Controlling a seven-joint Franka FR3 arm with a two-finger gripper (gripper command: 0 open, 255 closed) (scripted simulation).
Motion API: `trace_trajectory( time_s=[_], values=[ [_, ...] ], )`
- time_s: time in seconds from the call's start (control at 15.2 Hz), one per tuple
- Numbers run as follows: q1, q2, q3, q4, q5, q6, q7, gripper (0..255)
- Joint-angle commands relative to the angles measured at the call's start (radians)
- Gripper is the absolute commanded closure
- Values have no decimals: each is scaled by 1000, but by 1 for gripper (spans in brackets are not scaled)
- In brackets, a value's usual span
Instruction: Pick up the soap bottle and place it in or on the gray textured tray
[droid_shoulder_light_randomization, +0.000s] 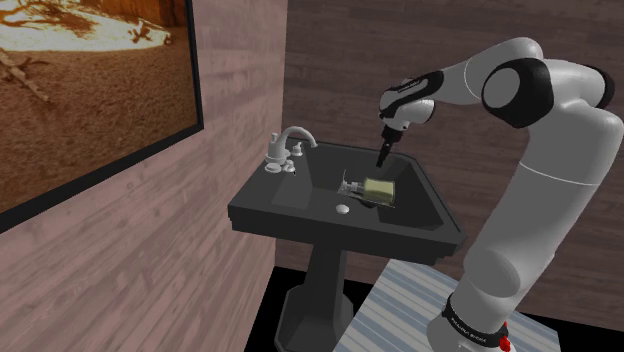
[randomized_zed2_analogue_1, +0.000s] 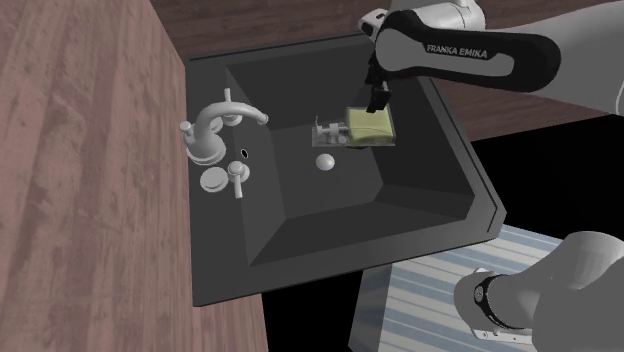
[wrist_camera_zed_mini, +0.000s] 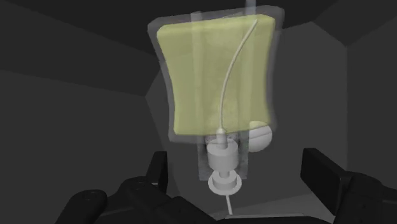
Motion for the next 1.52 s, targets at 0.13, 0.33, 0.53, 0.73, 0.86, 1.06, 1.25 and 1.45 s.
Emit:
trace_trajectory(
  time_s=[0.13, 0.33, 0.53, 0.73, 0.86, 1.06, 1.25, 1.45],
  values=[
    [-27, 108, 19, 24, 220, -5, -288, 0],
    [-29, 125, 27, 15, 236, 16, -301, 0],
    [-27, 147, 34, 3, 254, 48, -312, 0],
    [-26, 167, 40, -7, 271, 75, -323, 0],
    [-26, 167, 40, -7, 271, 75, -322, 0],
    [-26, 167, 40, -7, 271, 75, -323, 0],
    [-26, 167, 40, -7, 271, 75, -322, 255],
    [-26, 167, 40, -7, 271, 75, -322, 255]
  ],
)
